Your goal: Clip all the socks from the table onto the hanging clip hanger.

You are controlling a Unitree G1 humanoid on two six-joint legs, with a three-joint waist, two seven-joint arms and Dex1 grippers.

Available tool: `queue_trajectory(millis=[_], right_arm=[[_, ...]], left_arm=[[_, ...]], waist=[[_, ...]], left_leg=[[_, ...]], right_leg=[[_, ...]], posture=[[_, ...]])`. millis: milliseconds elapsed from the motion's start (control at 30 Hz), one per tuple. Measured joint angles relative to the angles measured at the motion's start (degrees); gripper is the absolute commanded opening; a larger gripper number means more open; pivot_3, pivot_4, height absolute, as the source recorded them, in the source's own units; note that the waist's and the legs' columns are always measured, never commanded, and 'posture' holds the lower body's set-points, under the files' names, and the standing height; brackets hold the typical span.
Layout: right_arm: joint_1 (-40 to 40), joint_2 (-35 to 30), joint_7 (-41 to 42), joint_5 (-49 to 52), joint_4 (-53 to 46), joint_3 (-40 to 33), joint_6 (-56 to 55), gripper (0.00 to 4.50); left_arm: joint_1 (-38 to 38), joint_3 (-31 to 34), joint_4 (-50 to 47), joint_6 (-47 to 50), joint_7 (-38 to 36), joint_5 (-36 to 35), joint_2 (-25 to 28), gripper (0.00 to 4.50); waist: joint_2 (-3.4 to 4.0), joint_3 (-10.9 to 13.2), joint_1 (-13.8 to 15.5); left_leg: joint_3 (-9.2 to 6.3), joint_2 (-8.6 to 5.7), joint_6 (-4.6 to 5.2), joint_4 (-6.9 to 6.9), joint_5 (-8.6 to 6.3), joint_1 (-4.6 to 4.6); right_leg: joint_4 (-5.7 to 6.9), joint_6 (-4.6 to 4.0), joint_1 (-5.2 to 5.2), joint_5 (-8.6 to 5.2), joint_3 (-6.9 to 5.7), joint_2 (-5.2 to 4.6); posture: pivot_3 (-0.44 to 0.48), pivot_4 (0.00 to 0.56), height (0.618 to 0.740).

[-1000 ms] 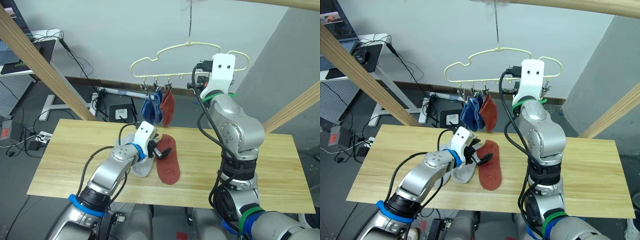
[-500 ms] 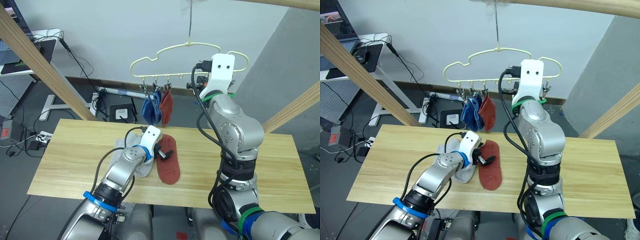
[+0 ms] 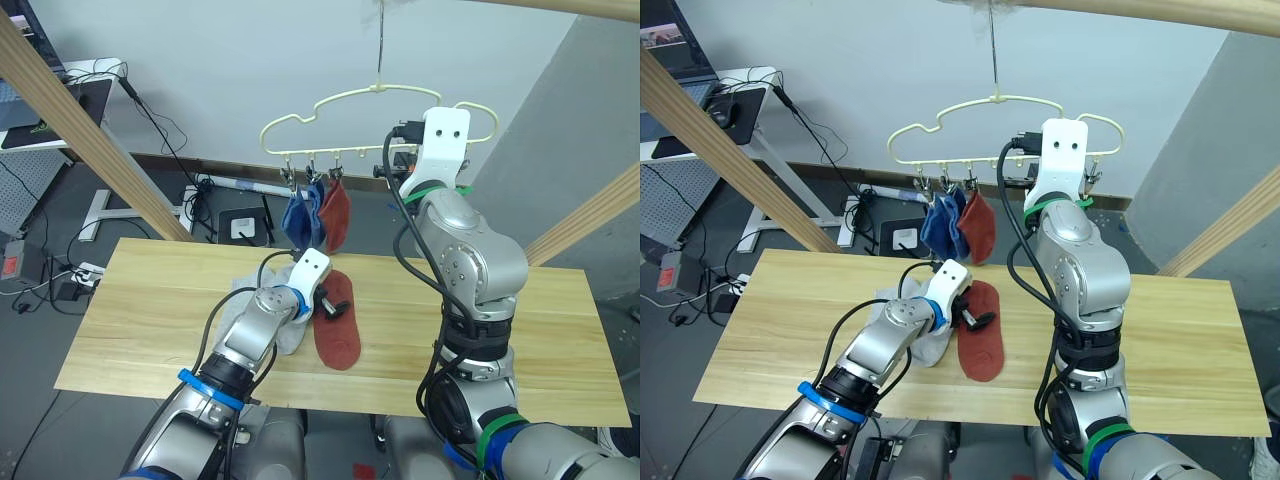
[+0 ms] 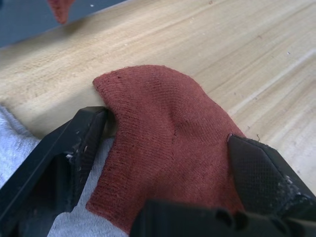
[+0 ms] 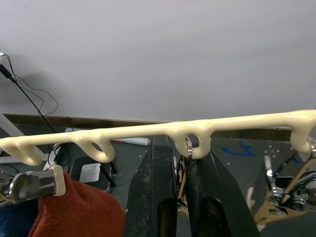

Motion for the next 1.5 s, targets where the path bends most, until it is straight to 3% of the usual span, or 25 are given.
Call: queue_trajectory(millis=[67, 167, 500, 600, 900, 1067, 1500], right_arm=[[0.0, 0.0, 0.0, 0.0, 0.0, 0.0, 0.0, 0.0], [0.0, 0.0, 0.0, 0.0, 0.0, 0.0, 0.0, 0.0], [0.0, 0.0, 0.0, 0.0, 0.0, 0.0, 0.0, 0.0], [0.0, 0.0, 0.0, 0.0, 0.0, 0.0, 0.0, 0.0], [0.0, 0.0, 0.0, 0.0, 0.0, 0.0, 0.0, 0.0], [0.0, 0.1, 0.0, 0.0, 0.0, 0.0, 0.0, 0.0], [0.0, 0.2, 0.1, 0.2, 0.0, -0.1, 0.1, 0.0]], left_arm=[[-0.2, -0.2, -0.1, 0.4, -0.6, 0.3, 0.1, 4.45], [-0.5, -0.4, -0.3, 1.3, -1.1, 0.6, 0.1, 3.86], [-0.4, -0.9, -0.2, 0.7, -2.3, 2.3, 0.2, 0.75], [-0.4, -1.2, -0.1, 0.3, -2.4, 2.4, 0.2, 0.05], [0.3, -1.1, 0.3, -4.4, -3.3, 3.0, 0.4, 0.05], [1.2, 2.3, -3.4, -6.7, -4.1, 0.8, 0.7, 0.05], [3.4, 11.7, -20.4, 1.5, -7.1, -12.9, 0.0, 0.05]], waist=[[0.0, 0.0, 0.0], [0.0, 0.0, 0.0], [0.0, 0.0, 0.0], [0.0, 0.0, 0.0], [0.0, 0.0, 0.0], [0.0, 0.0, 0.0], [0.0, 0.0, 0.0]], left_leg=[[0.0, 0.0, 0.0, 0.01, 0.0, 0.0], [0.0, 0.0, 0.0, 0.02, 0.0, 0.0], [0.0, 0.0, -0.01, 0.02, 0.0, 0.0], [0.0, 0.0, -0.01, 0.03, 0.0, 0.0], [0.0, 0.0, -0.01, 0.03, 0.0, 0.0], [0.0, 0.01, -0.01, 0.03, 0.01, 0.0], [-0.01, 0.0, -0.01, 0.05, 0.01, 0.0]], right_leg=[[0.0, 0.0, 0.01, 0.0, 0.0, 0.0], [0.01, 0.0, 0.01, 0.0, 0.0, 0.0], [0.01, 0.0, 0.01, 0.0, 0.0, 0.0], [0.01, 0.0, 0.01, 0.0, 0.0, 0.0], [0.02, 0.0, 0.01, 0.0, 0.0, -0.01], [0.02, -0.01, 0.01, 0.0, 0.0, -0.01], [0.03, -0.01, 0.01, 0.01, -0.02, -0.01]], posture=[[0.053, 0.307, 0.74], [0.051, 0.305, 0.74], [0.048, 0.301, 0.74], [0.05, 0.301, 0.74], [0.052, 0.299, 0.74], [0.054, 0.299, 0.74], [0.065, 0.299, 0.74]])
